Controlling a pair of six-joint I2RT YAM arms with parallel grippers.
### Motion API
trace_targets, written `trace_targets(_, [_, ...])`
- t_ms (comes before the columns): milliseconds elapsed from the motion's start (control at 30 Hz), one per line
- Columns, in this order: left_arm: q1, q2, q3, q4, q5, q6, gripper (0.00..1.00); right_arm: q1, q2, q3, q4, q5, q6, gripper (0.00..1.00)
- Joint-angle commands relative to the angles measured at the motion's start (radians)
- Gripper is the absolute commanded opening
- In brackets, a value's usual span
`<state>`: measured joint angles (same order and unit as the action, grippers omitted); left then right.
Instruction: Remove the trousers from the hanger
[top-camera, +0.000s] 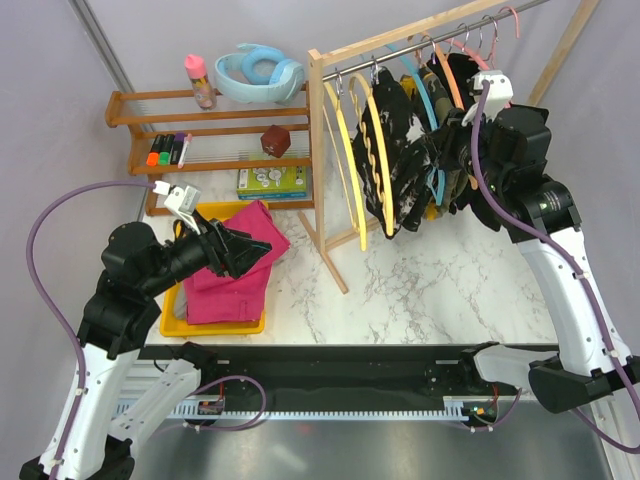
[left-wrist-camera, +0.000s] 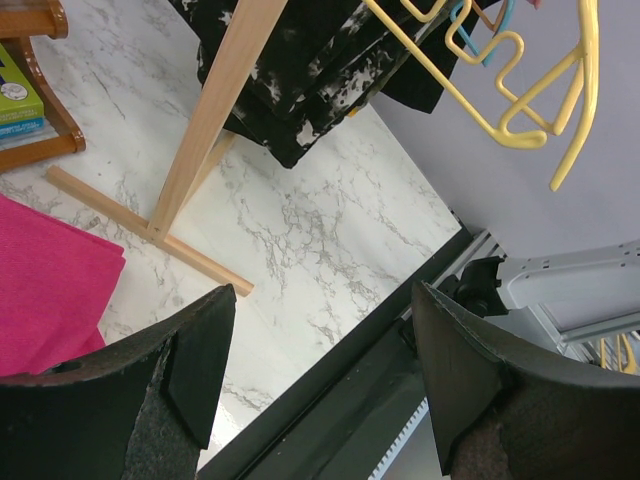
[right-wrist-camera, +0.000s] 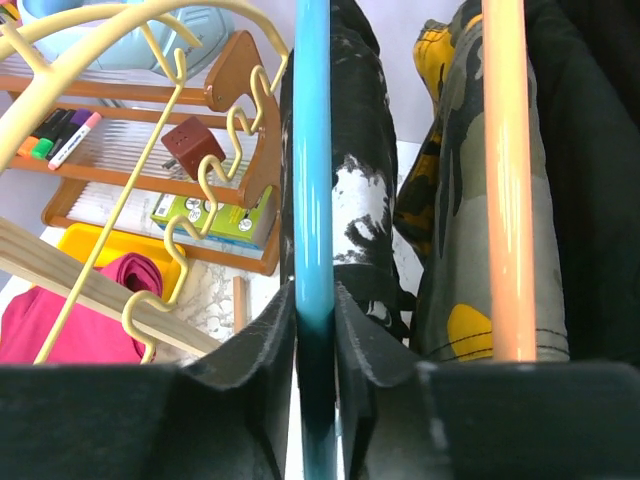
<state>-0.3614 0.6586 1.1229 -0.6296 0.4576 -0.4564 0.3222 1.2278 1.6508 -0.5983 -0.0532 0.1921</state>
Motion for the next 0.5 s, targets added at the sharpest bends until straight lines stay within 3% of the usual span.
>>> trace_targets(0, [0.002, 0.007, 0.038, 0.011, 0.039, -0.004, 0.78, -0.009, -0.002, 0.004, 0.080, -0.048, 0.030, 0.24])
trace_targets(200, [0.002, 0.012, 0.052, 0.005, 0.036, 0.001, 0.78, -0.008, -0.017, 0.033, 0.101, -0.074, 0.044, 0.00])
trace_targets(467, [0.002, 0.007, 0.049, 0.004, 0.038, -0.001, 0.78, -0.008, -0.025, 0.072, 0.115, -0.082, 0.090, 0.00])
